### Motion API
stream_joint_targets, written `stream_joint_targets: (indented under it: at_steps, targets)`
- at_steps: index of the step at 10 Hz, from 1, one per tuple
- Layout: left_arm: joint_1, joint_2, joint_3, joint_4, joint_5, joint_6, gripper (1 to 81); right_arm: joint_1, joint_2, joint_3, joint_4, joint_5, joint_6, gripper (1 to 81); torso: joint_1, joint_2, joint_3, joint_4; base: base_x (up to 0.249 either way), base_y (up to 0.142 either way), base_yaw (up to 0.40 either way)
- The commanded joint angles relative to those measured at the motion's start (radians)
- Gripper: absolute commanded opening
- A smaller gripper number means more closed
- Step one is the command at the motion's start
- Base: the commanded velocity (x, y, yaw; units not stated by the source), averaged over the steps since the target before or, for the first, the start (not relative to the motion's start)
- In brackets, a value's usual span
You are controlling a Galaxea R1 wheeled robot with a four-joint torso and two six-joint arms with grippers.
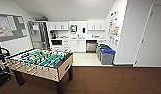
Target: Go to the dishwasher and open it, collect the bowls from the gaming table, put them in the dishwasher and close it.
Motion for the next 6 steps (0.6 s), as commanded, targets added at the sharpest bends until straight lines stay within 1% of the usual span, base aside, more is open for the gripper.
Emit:
stream_joint_targets:
  at_steps: [1,3,6]
  targets:
    - [-0.049,-0.007,-0.008,-0.009,0.047,-0.001,1.0,0.044,-0.011,-0.004,0.004,-0.041,0.002,1.0,0.000,0.000,0.000,0.000,0.150,0.000,0.000]
    - [-0.050,-0.005,-0.008,-0.007,0.047,0.000,1.0,0.045,0.003,-0.004,-0.005,-0.043,0.002,1.0,0.000,0.000,0.000,0.000,0.150,0.000,0.000]
    - [-0.049,0.000,-0.008,-0.007,0.047,0.006,1.0,0.045,0.015,-0.013,0.001,-0.041,0.002,1.0,0.000,0.000,0.000,0.000,0.150,0.000,0.000]
